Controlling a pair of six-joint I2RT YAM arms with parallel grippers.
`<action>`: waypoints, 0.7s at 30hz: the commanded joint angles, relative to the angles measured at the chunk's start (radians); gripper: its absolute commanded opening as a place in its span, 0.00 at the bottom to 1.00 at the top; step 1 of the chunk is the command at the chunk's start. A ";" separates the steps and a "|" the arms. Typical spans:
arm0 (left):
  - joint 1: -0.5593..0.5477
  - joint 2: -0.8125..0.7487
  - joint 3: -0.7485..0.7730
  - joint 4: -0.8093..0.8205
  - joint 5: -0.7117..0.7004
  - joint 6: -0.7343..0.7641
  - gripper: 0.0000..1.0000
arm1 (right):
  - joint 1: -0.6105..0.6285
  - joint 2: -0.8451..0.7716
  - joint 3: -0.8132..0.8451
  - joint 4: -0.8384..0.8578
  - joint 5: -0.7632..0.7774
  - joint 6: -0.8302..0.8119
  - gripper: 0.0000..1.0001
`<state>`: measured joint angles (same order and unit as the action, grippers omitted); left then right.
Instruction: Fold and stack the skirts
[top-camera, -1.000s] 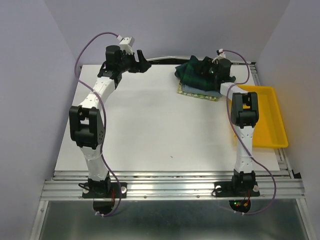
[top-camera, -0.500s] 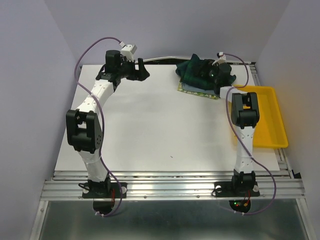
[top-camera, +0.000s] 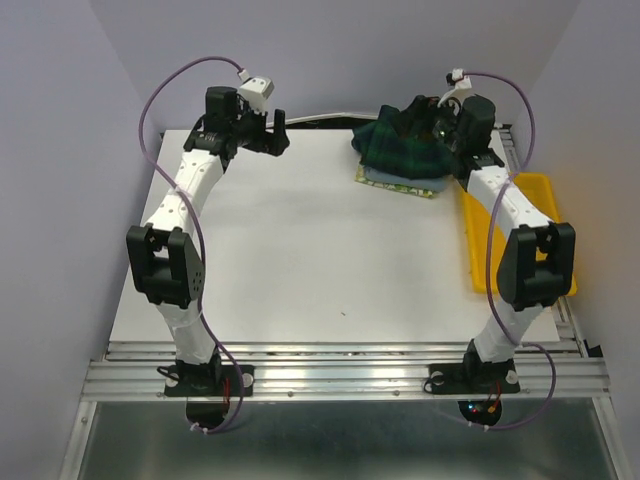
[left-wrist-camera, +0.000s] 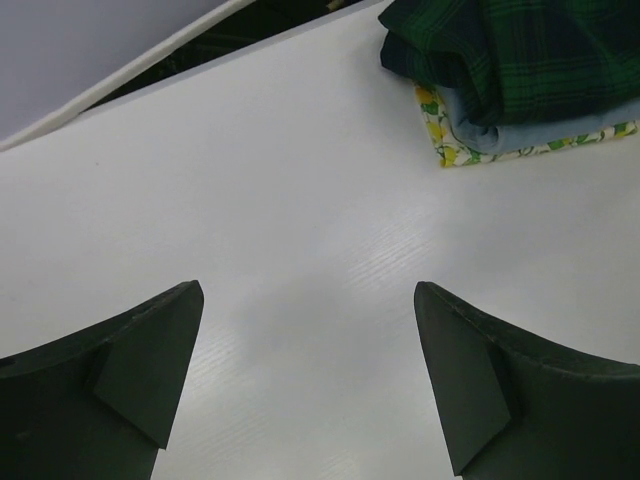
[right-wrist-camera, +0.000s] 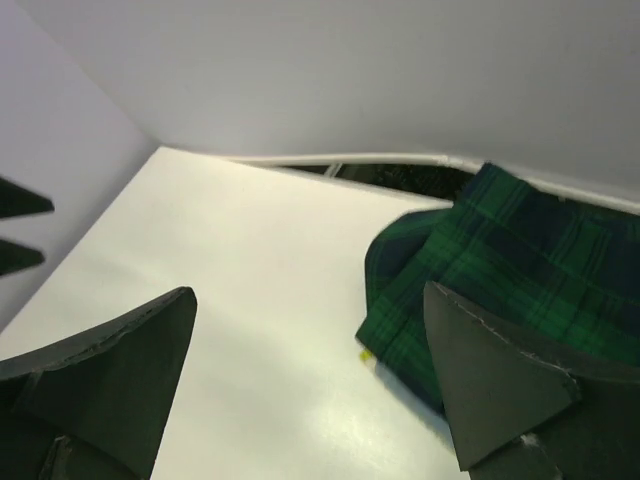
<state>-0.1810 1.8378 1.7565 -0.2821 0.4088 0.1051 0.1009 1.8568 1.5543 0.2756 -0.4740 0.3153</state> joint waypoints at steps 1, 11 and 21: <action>0.003 -0.058 0.011 -0.022 -0.062 0.099 0.99 | 0.020 -0.172 -0.202 -0.200 0.067 -0.113 1.00; -0.057 -0.212 -0.374 0.049 -0.120 0.189 0.99 | 0.029 -0.519 -0.715 -0.236 0.164 -0.222 1.00; -0.189 -0.333 -0.704 0.162 -0.203 0.160 0.99 | 0.029 -0.620 -0.882 -0.237 0.156 -0.246 1.00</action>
<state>-0.3599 1.5833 1.0821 -0.2062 0.2440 0.2825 0.1257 1.2808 0.6975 0.0055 -0.3214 0.0937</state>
